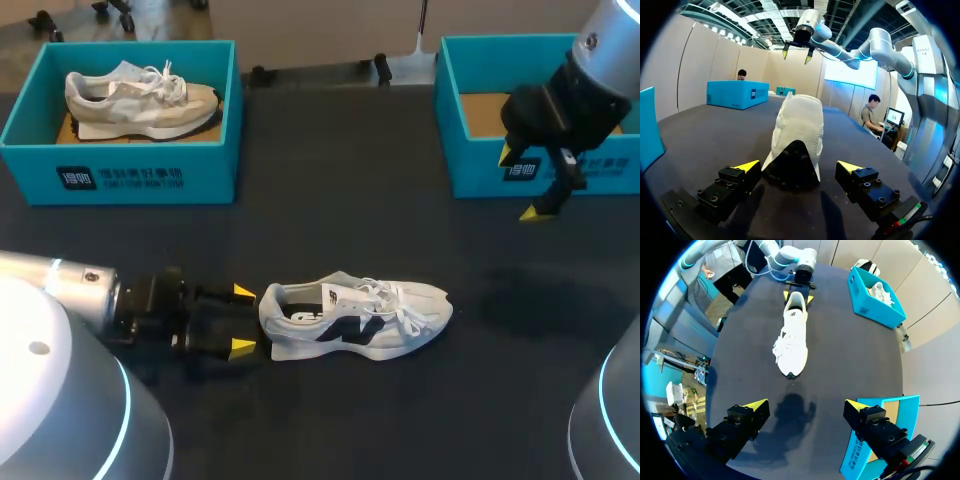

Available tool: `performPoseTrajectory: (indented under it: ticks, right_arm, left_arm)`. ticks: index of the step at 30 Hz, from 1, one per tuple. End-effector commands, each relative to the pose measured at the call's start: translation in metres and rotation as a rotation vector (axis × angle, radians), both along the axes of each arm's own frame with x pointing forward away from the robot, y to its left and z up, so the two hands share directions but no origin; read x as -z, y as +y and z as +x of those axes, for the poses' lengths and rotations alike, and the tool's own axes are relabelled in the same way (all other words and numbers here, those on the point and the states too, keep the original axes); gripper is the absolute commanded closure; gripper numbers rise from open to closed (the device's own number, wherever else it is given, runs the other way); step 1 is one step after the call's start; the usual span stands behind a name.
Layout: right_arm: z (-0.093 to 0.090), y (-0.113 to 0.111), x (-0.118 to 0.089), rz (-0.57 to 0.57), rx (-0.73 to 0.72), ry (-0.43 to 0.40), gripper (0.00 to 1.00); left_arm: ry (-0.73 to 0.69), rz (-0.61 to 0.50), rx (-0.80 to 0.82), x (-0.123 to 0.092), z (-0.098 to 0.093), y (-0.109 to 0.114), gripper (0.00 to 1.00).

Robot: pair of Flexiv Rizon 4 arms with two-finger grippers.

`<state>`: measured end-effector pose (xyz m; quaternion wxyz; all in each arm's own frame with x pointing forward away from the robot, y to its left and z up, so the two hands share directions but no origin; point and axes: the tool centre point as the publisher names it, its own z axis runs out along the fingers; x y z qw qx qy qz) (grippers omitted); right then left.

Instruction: Take the shoe out of the shoebox, open the shoe tongue, remove and reinsert the insole, then place the shoe into the shoebox

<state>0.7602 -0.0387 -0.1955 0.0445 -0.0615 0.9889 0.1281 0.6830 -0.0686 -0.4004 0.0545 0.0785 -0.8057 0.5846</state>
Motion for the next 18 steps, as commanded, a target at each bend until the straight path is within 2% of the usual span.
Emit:
performPoseTrajectory:
  ticks: [1,12,18]
  right_arm:
    - [0.001,0.001,0.001,-0.004,0.001,0.001,0.00]
    - [0.001,0.001,0.001,-0.004,0.001,0.001,0.00]
    - [0.001,0.001,0.001,-0.004,0.001,0.001,0.00]
  left_arm:
    - [-0.008,0.009,-0.006,0.000,-0.002,-0.001,0.00]
    - [-0.013,0.019,0.010,0.006,-0.006,-0.016,0.00]
    - [-0.020,0.013,0.009,0.011,-0.002,-0.025,0.00]
